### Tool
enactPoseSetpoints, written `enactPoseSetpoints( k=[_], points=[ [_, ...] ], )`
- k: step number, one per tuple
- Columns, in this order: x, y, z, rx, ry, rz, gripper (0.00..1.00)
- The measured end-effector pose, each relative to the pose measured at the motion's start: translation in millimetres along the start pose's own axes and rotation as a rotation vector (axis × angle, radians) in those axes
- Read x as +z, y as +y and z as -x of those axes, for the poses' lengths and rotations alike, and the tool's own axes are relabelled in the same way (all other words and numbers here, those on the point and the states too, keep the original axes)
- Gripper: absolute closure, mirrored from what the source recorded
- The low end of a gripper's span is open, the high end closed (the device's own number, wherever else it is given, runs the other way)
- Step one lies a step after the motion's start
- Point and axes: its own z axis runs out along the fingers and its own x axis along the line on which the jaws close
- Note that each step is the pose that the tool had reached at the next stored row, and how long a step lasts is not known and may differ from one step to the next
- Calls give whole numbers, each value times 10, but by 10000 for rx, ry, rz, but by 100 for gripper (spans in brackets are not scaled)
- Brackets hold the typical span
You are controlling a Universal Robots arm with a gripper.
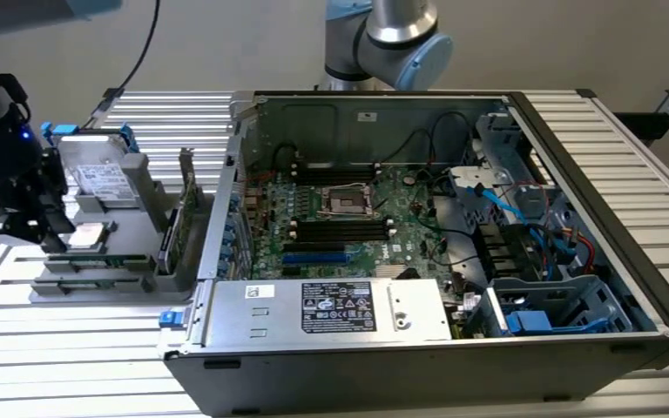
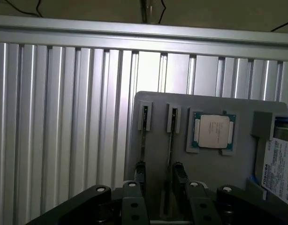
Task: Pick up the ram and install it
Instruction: 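Pick up the ram and move it above insertion slot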
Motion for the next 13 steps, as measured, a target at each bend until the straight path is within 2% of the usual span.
enactPoseSetpoints(
  k=[8,10,13],
  points=[
    [149,-5,-129,0,-2,-1,64],
    [182,-50,-143,0,0,1,64],
    [236,-171,-158,-1,-1,-5,64]
  ],
)
